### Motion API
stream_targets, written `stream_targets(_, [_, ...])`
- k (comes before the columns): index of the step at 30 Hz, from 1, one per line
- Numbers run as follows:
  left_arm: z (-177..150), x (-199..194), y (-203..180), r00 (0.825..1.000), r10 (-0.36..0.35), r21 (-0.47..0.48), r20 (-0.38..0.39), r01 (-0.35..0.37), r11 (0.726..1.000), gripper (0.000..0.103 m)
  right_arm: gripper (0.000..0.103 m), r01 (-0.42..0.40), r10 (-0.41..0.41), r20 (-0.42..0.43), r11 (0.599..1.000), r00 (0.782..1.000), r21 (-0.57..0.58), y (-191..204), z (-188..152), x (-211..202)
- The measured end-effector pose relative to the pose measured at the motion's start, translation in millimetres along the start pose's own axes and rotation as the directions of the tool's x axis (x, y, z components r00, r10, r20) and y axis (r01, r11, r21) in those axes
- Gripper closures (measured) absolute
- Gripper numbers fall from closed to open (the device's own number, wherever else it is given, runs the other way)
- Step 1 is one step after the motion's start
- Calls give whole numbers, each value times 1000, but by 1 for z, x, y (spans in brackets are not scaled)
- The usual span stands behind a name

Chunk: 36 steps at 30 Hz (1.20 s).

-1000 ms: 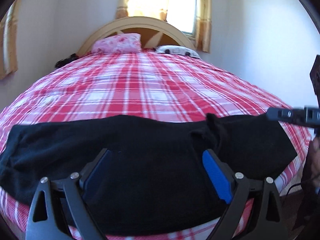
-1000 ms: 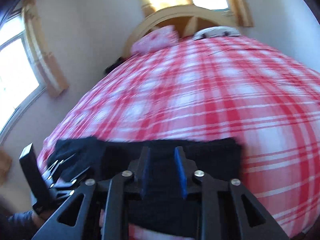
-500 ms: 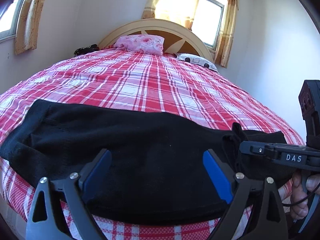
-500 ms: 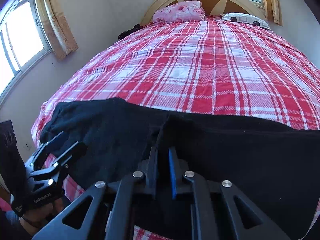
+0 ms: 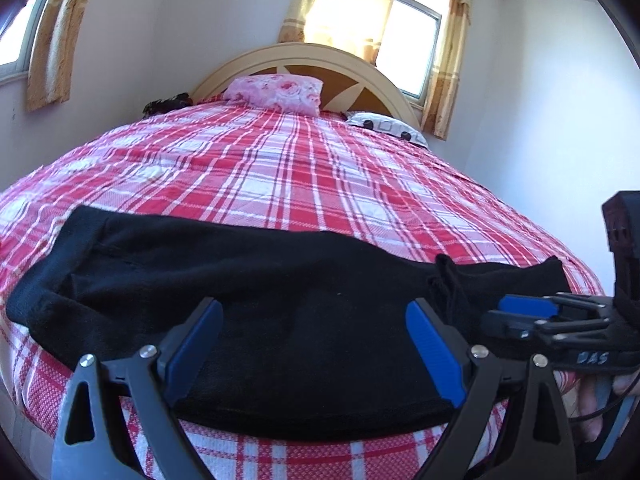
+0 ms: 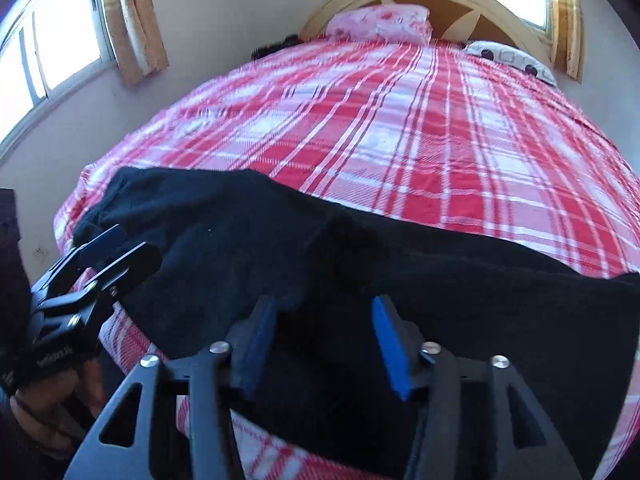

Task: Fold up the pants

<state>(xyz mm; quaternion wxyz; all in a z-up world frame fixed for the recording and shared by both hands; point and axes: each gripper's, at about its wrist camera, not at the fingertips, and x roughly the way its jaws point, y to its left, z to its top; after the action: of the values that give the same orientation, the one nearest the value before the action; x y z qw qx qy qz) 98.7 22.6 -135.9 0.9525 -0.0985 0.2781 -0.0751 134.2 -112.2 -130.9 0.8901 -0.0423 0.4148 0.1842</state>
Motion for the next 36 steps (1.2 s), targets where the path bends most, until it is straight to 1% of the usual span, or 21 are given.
stream_targets(2, [-1,-1,-5,1000,-2,18,4,2,1000,3,50,6,-6,28,1000,1000,25,-17,-11,-19])
stream_targets(4, [-1,0,-8,1000,-4,25,2,4,1000,3,50,19,-23,71,998,997,67,-39,-22,-40])
stream_targets(6, [-3,3,-11,1000,-8,31,-11,8,999,3,48,63,-79,120,989,990,132,-67,-31,-55])
stream_targets(7, [-4,5,-13,1000,-9,34,-20,9,999,3,43,85,-108,128,981,986,174,-82,-32,-57])
stream_targets(9, [-6,7,-17,999,-14,47,-34,16,999,3,42,125,-162,113,952,980,279,-118,-34,-52])
stream_targets(10, [-6,7,-19,999,-14,56,-36,16,998,3,42,116,-155,98,939,983,323,-136,-34,-44])
stream_targets(11, [-7,6,-21,999,-13,61,-34,15,998,3,42,98,-135,88,936,987,337,-147,-35,-38])
stream_targets(12, [-6,5,-20,999,-12,66,-30,14,998,3,41,82,-120,99,943,988,321,-148,-33,-36])
stream_targets(13, [-4,4,-19,1000,-10,66,-29,12,998,3,38,91,-127,104,949,986,302,-145,-31,-37])
stream_targets(16, [-1,2,-12,999,-13,71,-33,16,997,3,38,133,-165,91,949,982,286,-133,-27,-42])
stream_targets(18, [3,-2,1,1000,18,75,-25,-16,997,3,38,145,-185,116,945,976,292,-120,-27,-51])
stream_targets(20, [8,-7,19,999,50,69,-17,-48,996,3,38,117,-157,153,962,976,247,-99,-31,-56])
stream_targets(22, [15,-13,44,994,111,67,-2,-110,992,3,38,88,-111,163,985,980,145,-73,-33,-53])
stream_targets(23, [18,-15,54,991,133,63,3,-133,989,3,38,71,-82,151,994,985,78,-58,-34,-45])
stream_targets(25, [26,-21,81,983,184,41,10,-184,982,3,37,43,-43,72,999,997,-9,-38,-40,-25])
stream_targets(26, [29,-23,94,978,208,34,13,-208,977,3,37,80,-79,40,996,996,-47,-30,-45,-15])
stream_targets(27, [33,-23,110,971,238,32,7,-238,971,2,35,140,-135,66,986,989,-93,-22,-48,-12])
stream_targets(28, [35,-22,118,966,259,33,-1,-259,965,2,34,168,-159,84,978,984,-125,-15,-50,-12])
stream_targets(30, [38,-17,140,958,286,27,-30,-286,958,2,34,160,-152,78,980,985,-118,-14,-49,-15])
stream_targets(33, [40,-5,164,951,300,-4,-78,-301,954,2,34,90,-86,88,995,992,-44,-26,-48,-26])
stream_targets(36, [38,5,175,956,269,-44,-114,-276,960,2,34,77,-77,112,997,991,4,-33,-51,-34])
